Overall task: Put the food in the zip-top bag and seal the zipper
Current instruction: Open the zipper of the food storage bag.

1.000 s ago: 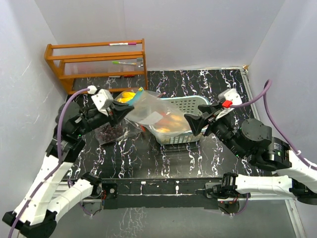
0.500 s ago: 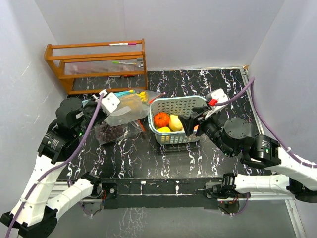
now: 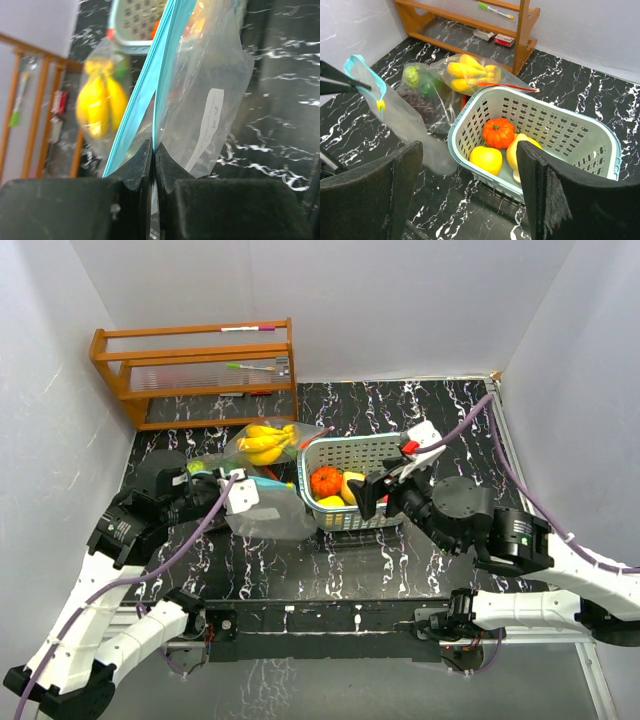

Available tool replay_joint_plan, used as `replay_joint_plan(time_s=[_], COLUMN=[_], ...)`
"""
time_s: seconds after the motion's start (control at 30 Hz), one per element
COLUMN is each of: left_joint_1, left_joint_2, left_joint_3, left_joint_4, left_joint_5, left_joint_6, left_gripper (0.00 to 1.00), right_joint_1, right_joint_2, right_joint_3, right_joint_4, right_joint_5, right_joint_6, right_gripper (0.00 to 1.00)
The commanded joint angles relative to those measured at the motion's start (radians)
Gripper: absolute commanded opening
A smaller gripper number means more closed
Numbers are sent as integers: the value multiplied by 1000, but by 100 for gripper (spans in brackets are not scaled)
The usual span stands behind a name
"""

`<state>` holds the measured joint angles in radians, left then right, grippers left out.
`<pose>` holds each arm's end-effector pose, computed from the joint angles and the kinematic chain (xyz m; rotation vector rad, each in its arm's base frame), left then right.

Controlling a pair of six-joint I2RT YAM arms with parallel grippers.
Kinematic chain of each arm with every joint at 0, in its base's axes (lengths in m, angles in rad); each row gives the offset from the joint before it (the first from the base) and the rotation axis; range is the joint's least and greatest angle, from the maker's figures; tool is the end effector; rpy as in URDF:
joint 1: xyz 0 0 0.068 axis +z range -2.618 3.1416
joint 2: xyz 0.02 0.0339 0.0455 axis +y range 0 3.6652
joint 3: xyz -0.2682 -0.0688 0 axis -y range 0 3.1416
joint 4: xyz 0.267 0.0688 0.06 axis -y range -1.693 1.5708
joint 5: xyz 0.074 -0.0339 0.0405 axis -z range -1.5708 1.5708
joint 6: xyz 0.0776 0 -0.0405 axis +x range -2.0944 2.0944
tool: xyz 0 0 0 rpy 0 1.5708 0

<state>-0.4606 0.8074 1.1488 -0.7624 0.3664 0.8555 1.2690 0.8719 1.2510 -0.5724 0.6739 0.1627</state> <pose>0.1666 -0.1137 0.3934 1.3776 1.3995 -0.1064 0.1073 0.1817 0.4475 -0.4691 1.6793 0.4623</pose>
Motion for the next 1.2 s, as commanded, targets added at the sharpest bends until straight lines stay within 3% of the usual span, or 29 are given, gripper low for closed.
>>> replay_joint_plan(time_s=[0.0,0.23,0.4,0.67,1.0,1.17], left_joint_1=[-4,-4,-4,-4,-6,-5], left_joint_2=[-26,-83,-102,-149,-150,-134], left_joint_3=[-69,-144,-149,-217,-243,-242], left_joint_4=[-21,75,92,131,151,156], left_joint_5=[262,495,607,616,595,595], left_joint_6=[70,102,125,131,119,120], left_gripper=[0,0,0,0,0,0], right_joint_1=[4,-8,-124,-302,-325,-326], right_joint_2=[48,195,281,322,452,427], right_joint_3=[28,76,101,160,226,165], right_joint_4=[56,31,22,57,14,49], right_joint_5=[-9,-136,-333,-732,-1099,-1162], right_joint_6=[39,182,266,313,324,342], right_gripper=[79,78,72,70,66,66])
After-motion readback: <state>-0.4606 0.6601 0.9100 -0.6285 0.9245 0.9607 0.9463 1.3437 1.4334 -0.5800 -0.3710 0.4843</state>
